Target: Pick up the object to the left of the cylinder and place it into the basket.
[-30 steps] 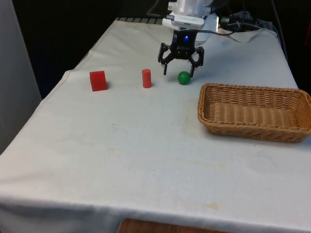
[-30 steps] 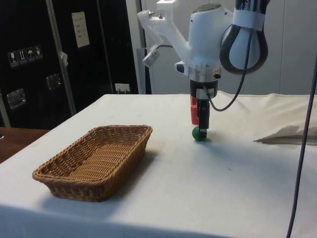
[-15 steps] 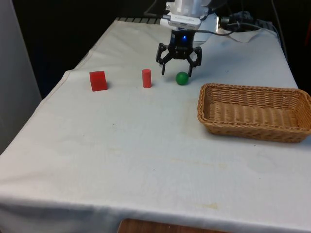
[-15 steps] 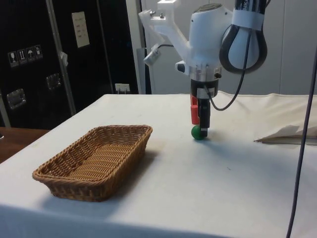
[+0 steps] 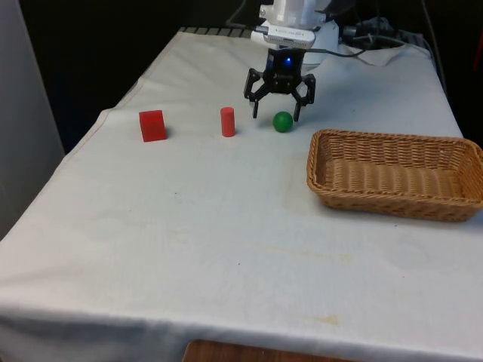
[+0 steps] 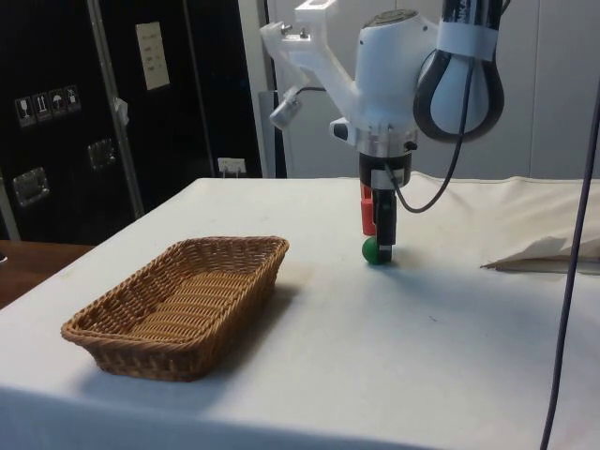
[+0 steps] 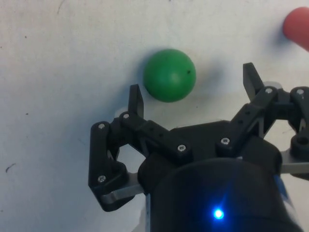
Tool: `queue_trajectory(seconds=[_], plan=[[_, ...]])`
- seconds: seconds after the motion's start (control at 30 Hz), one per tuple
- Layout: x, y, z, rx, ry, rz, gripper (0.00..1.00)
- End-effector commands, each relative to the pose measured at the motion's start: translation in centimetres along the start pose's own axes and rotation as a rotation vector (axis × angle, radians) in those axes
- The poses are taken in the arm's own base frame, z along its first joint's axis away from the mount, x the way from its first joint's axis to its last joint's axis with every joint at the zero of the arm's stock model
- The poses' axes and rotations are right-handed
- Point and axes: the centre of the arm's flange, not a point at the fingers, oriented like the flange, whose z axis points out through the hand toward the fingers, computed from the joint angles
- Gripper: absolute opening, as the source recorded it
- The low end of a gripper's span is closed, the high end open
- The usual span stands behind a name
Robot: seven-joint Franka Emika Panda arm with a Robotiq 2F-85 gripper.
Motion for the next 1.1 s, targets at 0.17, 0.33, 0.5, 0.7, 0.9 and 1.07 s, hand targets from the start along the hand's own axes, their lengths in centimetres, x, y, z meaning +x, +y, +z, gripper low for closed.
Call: queue_trajectory(seconds=[0.17,0.33,0.5,0.7,0.9,1.07], plan=[[-0.3,-0.9,-0.8,0.03,0.019,0.0,1.0],[-0.2,-1.0,-0.8,0.032,0.019,0.002,1.0],[0.0,-1.1,-0.9,0.032,0.022,0.003,1.0],[0.4,-0.3,-0.1,0.003,0.007,0.002,1.0],[0.0,-1.1,-0.8,0.032,0.021,0.011,1.0],[0.0,-1.1,-0.7,0.033,0.019,0.015,1.0]])
